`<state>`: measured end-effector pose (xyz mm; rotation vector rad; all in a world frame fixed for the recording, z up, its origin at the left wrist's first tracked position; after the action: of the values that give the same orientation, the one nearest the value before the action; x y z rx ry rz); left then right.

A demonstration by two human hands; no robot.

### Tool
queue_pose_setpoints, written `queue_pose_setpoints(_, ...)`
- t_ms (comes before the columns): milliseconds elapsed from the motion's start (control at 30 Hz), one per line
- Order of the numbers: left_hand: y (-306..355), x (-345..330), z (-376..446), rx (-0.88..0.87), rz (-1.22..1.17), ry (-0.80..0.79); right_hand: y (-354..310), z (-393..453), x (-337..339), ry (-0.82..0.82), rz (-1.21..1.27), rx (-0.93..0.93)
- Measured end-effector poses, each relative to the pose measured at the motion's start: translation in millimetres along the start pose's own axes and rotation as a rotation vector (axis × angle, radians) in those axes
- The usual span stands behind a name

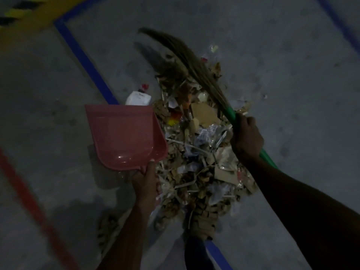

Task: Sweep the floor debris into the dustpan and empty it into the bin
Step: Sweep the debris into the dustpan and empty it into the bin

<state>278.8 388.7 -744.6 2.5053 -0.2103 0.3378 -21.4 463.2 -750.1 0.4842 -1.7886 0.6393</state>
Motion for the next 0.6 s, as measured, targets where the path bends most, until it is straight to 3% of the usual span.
queue_pose_setpoints(333,8.8,-51.5,-7.8,-0.028,0.038,-0.012,9.4,53.5,-22.2,-0.184,-0.043,-0.082)
queue_pose_setpoints(600,3.5,-54.1,6.7,-0.001,0.055,-0.007,50.5,-52.5,-46.3,-0.339,0.038,-0.026)
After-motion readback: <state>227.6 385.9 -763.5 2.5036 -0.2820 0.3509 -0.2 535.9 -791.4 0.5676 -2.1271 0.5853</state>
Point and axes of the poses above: each hand's wrist, its own z-axis towards the middle knuckle, its own x-axis out of the back of the hand, y = z × x, the point moved 2 cm from there along z, towards the middle knuckle, and after that the axes turned 5 degrees about x, right-handed, at the moved point
